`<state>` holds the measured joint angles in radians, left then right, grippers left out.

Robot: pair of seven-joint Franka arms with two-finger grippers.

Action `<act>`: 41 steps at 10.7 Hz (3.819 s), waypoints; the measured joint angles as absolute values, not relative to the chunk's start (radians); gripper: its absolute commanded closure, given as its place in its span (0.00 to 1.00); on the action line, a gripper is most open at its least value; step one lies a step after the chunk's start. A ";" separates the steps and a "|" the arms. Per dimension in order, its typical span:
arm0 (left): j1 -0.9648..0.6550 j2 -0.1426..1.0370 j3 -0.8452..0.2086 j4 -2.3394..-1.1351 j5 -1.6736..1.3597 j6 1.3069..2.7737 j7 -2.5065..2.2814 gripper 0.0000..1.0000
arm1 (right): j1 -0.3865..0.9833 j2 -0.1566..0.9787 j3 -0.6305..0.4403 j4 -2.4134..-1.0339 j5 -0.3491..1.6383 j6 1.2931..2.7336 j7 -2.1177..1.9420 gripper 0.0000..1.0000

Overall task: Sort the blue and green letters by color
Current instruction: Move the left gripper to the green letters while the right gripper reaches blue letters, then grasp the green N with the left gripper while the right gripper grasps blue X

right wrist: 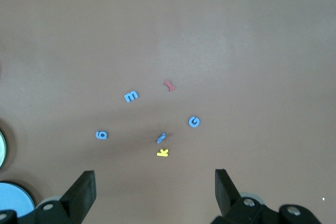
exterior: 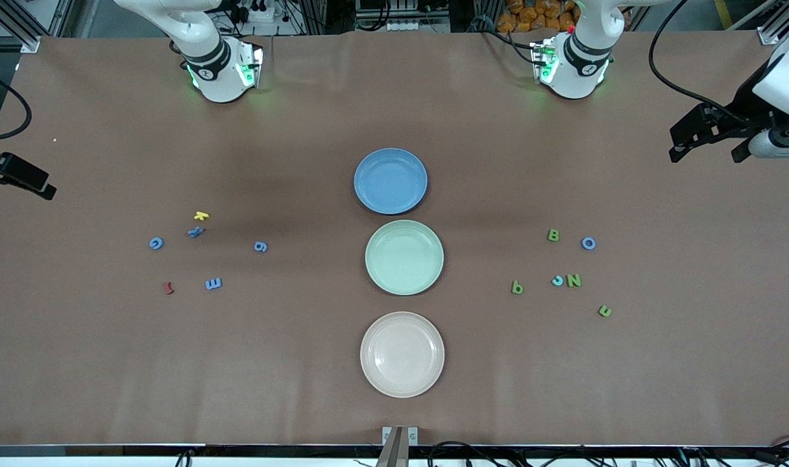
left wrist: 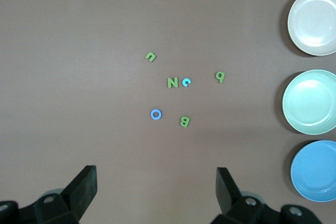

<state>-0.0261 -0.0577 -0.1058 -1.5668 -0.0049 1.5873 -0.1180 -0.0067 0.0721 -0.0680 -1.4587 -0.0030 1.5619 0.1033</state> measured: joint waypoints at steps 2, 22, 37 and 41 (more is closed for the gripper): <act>-0.026 -0.058 -0.104 -1.566 -0.005 1.587 -0.118 0.00 | -0.006 0.072 -0.068 -1.459 -0.003 1.562 0.103 0.00; -0.028 0.501 -0.102 -1.778 0.019 2.216 -0.123 0.29 | -0.008 0.127 -0.059 -2.209 0.079 2.399 0.202 0.00; -0.030 0.636 -0.101 -1.771 0.019 2.320 -0.157 0.39 | -0.008 0.319 -0.015 -2.374 0.079 2.623 0.226 0.08; -0.032 0.646 -0.102 -1.771 0.019 2.328 -0.157 0.39 | -0.009 0.318 -0.011 -2.390 0.080 2.626 0.226 0.19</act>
